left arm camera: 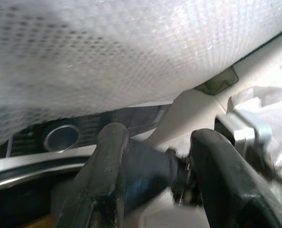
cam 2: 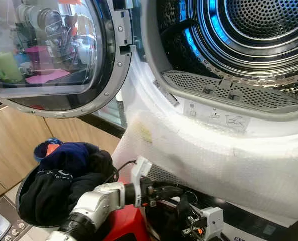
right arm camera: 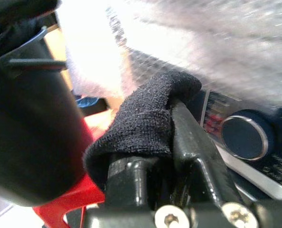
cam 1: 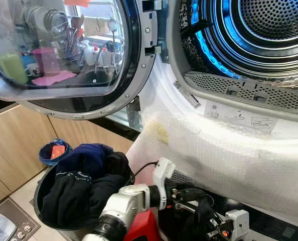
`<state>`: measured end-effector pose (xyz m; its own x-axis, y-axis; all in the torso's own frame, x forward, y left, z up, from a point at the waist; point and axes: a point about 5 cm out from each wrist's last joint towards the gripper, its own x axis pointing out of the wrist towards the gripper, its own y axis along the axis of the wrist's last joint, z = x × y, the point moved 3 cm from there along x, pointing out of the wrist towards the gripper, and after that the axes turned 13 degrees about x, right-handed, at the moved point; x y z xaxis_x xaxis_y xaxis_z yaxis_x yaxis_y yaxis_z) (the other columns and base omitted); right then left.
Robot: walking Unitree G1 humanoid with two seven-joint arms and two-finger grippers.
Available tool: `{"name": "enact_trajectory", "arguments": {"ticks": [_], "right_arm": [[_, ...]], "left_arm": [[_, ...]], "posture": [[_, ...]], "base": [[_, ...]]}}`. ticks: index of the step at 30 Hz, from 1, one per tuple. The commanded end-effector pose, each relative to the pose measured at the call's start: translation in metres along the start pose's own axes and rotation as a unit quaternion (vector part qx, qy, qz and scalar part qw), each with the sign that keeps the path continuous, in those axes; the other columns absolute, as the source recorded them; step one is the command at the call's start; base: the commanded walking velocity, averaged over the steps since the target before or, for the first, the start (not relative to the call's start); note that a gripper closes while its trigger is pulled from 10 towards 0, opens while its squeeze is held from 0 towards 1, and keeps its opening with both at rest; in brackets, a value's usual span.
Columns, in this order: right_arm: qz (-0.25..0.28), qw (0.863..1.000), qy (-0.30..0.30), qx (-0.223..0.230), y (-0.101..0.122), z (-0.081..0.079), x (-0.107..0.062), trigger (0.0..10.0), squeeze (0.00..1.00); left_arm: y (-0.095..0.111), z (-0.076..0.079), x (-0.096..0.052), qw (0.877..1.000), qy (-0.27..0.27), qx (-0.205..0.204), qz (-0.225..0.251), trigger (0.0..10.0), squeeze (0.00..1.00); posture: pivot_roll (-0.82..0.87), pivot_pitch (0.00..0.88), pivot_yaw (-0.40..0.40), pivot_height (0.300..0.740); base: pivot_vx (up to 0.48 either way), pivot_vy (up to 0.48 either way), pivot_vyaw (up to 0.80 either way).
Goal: Clothes washing
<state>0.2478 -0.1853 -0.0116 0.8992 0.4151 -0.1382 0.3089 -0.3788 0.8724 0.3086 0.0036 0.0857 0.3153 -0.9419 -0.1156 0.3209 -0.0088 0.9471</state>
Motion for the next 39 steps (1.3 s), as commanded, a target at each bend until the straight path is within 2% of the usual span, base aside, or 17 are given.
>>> {"name": "enact_trajectory", "arguments": {"ticks": [1,2,3,4,5,7,10,12,17,18,22,23,29,36,37,38,39], "right_arm": [[0.031,1.0,0.0,0.002,0.017,0.002,0.005,9.2,0.0],[0.045,0.999,0.006,0.017,0.028,0.004,0.005,10.0,0.0],[0.062,0.997,0.02,0.037,0.043,0.006,0.005,10.0,0.0],[0.07,0.996,0.033,0.039,0.052,0.005,0.006,10.0,0.0],[0.07,0.996,0.033,0.039,0.052,0.005,0.006,10.0,0.0],[0.084,0.992,0.079,0.048,0.079,0.001,0.006,10.0,0.0],[0.097,0.987,0.117,0.059,0.102,-0.005,0.007,10.0,0.0],[0.096,0.976,0.186,0.065,0.129,-0.018,0.007,10.0,0.0],[0.093,0.961,0.257,0.042,0.158,-0.033,0.007,10.0,0.0],[0.074,0.958,0.276,0.037,0.162,-0.039,0.005,10.0,0.0],[0.036,0.95,0.307,0.033,0.163,-0.05,0.003,10.0,0.0],[0.033,0.944,0.328,0.031,0.169,-0.056,0.0,10.0,0.0],[0.098,0.929,0.353,0.051,0.222,-0.07,0.004,10.0,0.0],[0.144,0.911,0.38,0.065,0.268,-0.083,0.003,10.0,0.0],[0.153,0.907,0.387,0.067,0.276,-0.085,0.002,10.0,0.0],[0.169,0.896,0.404,0.071,0.293,-0.09,0.0,10.0,0.0],[0.173,0.892,0.411,0.072,0.298,-0.092,-0.001,10.0,0.0]], "left_arm": [[-0.001,-0.001,-0.01,1.0,-0.006,0.02,-0.008,10.0,0.0],[-0.004,-0.002,-0.02,0.999,-0.004,0.041,-0.012,10.0,0.0],[-0.009,-0.002,-0.032,0.997,-0.003,0.07,-0.018,10.0,0.0],[-0.012,-0.002,-0.038,0.997,-0.006,0.078,-0.022,10.0,0.0],[-0.012,-0.002,-0.038,0.997,-0.006,0.078,-0.022,10.0,0.0],[-0.017,0.003,-0.054,0.994,-0.02,0.1,-0.03,10.0,0.0],[-0.018,0.008,-0.065,0.993,-0.029,0.113,-0.026,10.0,0.0],[-0.016,0.022,-0.078,0.99,-0.051,0.129,-0.018,10.0,0.0],[-0.012,0.03,-0.091,0.988,-0.041,0.149,-0.012,10.0,0.0],[-0.012,0.031,-0.096,0.987,-0.034,0.158,-0.012,10.0,0.0],[-0.008,0.03,-0.099,0.985,-0.011,0.172,-0.004,10.0,0.0],[-0.006,0.031,-0.102,0.983,-0.002,0.181,-0.003,10.0,0.0],[0.006,0.041,-0.111,0.973,0.02,0.232,-0.001,10.0,0.0],[0.011,0.053,-0.11,0.966,0.038,0.254,0.004,10.0,0.0],[0.012,0.055,-0.109,0.966,0.041,0.254,0.005,10.0,0.0],[0.011,0.061,-0.109,0.967,0.043,0.252,0.007,10.0,0.0],[0.01,0.062,-0.109,0.967,0.044,0.251,0.007,10.0,0.0]], "posture": [[-0.01,0.0,0.036,0.74],[-0.01,0.0,0.034,0.74],[-0.01,0.0,0.032,0.74],[-0.01,0.0,0.032,0.74],[-0.01,0.0,0.032,0.74],[0.0,0.0,0.025,0.74],[0.0,0.0,0.016,0.74],[0.01,0.0,0.005,0.74],[0.03,0.0,-0.016,0.74],[0.03,0.0,-0.022,0.74],[0.04,0.0,-0.032,0.74],[0.05,0.0,-0.036,0.74],[0.06,0.0,-0.058,0.74],[0.08,0.0,-0.09,0.74],[0.09,0.0,-0.093,0.74],[0.1,0.0,-0.107,0.74],[0.1,0.0,-0.107,0.74]], "base": [[0.0,0.0,0.0],[0.0,0.0,0.0],[0.0,0.0,0.0],[0.0,0.0,0.0],[0.0,0.0,0.0],[0.0,0.0,0.0],[0.0,0.0,0.0],[0.0,0.0,0.0],[0.0,0.0,0.0],[0.0,0.0,0.0],[0.0,0.0,0.0],[0.0,0.0,0.0],[0.0,0.0,0.0],[0.0,0.0,0.0],[0.0,0.0,0.0],[0.0,0.0,0.0],[0.0,0.0,0.0]]}}
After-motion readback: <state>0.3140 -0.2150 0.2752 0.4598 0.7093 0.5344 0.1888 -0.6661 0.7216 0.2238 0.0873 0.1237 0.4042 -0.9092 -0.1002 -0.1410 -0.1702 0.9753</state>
